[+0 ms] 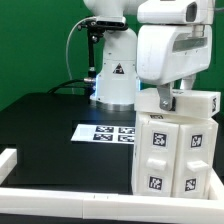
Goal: Assemble cabinet
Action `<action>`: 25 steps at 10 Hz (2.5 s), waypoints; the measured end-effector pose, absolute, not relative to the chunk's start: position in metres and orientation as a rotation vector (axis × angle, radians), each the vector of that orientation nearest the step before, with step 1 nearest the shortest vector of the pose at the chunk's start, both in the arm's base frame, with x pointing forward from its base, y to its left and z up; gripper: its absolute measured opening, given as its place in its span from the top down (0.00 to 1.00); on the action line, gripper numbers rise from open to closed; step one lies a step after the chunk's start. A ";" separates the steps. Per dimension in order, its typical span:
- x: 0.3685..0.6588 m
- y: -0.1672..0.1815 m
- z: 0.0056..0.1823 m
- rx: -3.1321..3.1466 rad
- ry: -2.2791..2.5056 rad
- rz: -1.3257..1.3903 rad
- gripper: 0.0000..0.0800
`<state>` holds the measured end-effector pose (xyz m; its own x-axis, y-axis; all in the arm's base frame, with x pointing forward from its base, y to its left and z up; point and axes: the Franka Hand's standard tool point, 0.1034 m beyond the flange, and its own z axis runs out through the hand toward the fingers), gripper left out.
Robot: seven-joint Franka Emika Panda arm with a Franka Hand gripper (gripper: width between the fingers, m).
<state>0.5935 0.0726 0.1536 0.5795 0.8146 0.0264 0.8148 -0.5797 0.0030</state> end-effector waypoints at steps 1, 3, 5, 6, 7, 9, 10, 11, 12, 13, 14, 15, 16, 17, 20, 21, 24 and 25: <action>0.593 0.073 0.153 -2.853 -1.290 -0.038 0.32; 0.594 0.072 0.153 -2.952 -1.039 -0.040 0.32; 0.596 0.074 0.152 -3.103 -0.391 -0.075 0.32; 0.595 0.076 0.151 -3.103 -0.032 -0.035 0.32; 0.597 0.075 0.151 -3.021 0.311 0.053 0.32; 0.601 0.071 0.152 -2.996 0.483 0.036 0.32; 0.601 0.071 0.152 -2.978 0.588 0.043 0.32; 0.600 0.070 0.151 -2.934 0.794 0.055 0.32; 0.599 0.068 0.151 -2.855 1.060 0.066 0.32; 0.596 0.069 0.151 -2.741 1.342 0.080 0.32; 0.594 0.077 0.150 -2.616 1.579 0.099 0.32; 0.596 0.081 0.149 -2.414 1.829 0.100 0.32; 0.595 0.081 0.147 -2.312 1.939 0.101 0.32; 0.596 0.081 0.147 -2.299 1.955 0.101 0.32; 0.596 0.080 0.148 -2.392 1.838 0.099 0.10; 0.598 0.079 0.159 -2.502 1.649 0.102 0.10; 0.597 0.086 0.175 -2.704 1.228 0.064 0.01; 0.597 0.084 0.173 -2.752 1.117 0.055 0.00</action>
Offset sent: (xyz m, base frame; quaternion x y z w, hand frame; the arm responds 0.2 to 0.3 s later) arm 0.0012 -0.0172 -0.0052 -0.0681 -0.0011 0.3626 0.9295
